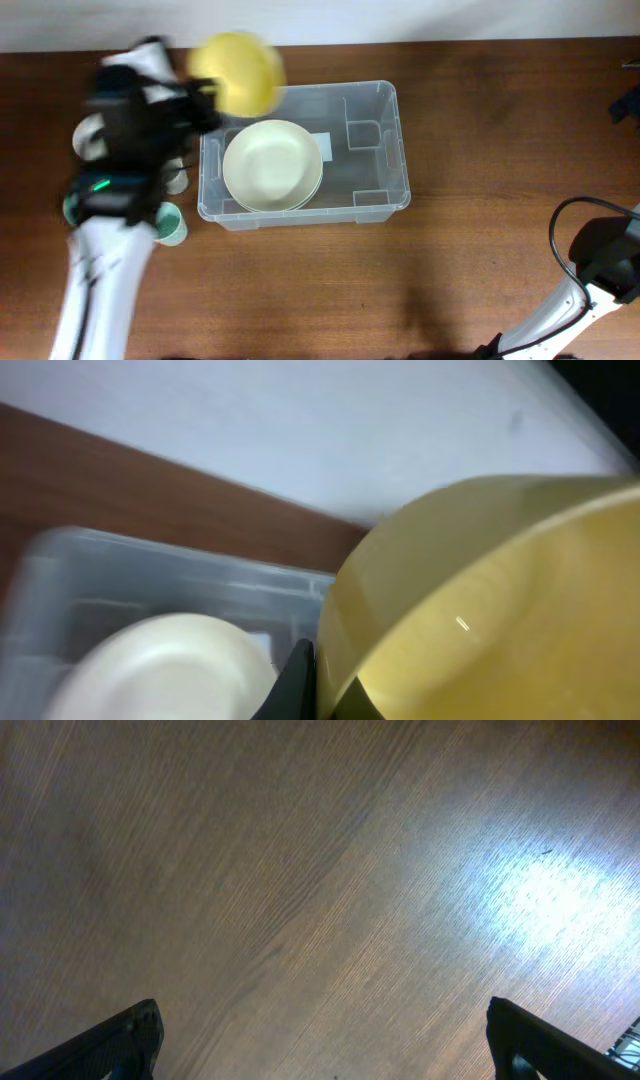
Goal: Pack container
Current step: 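Grasp the yellow bowl rim with the left gripper and lift, then place the yellow bowl in the bin's right side and release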
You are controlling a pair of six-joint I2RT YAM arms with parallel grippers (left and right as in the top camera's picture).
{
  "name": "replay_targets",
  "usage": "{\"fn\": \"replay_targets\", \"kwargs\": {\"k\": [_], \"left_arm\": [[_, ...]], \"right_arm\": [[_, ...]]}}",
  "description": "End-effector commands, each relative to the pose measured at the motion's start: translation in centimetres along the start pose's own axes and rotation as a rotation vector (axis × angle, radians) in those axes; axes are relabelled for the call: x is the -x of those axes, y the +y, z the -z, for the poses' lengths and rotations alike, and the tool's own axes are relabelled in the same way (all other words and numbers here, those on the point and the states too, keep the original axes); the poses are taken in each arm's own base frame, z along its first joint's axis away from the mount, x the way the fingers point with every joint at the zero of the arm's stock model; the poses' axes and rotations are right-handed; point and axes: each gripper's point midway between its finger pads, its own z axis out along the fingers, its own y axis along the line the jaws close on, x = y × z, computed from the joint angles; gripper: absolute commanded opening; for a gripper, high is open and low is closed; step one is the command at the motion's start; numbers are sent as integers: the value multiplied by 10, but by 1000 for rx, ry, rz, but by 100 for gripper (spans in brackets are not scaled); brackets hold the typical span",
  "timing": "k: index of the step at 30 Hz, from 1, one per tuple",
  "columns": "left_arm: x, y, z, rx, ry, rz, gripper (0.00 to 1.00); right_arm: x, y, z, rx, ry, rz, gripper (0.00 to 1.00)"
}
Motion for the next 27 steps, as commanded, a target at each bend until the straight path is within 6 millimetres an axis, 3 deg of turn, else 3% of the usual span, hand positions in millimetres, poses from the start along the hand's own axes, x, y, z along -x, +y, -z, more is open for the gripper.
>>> {"fn": "replay_targets", "kwargs": {"k": [1, 6, 11, 20, 27], "left_arm": [[-45, -17, -57, 11, 94, -72, 1], [-110, -36, -119, -31, 220, -132, 1], [-149, -25, -153, -3, 292, -145, 1], [-187, 17, -187, 109, 359, -145, 2], [-200, 30, -198, 134, 380, -145, 5]], "right_arm": [[0, -3, 1, -15, -4, -3, 99], [0, -3, 1, -15, -4, -3, 99], [0, -3, 1, -15, -4, -3, 99], [0, -3, 1, -15, -4, -3, 99], [0, -3, 1, -15, -4, -3, 99]]}}
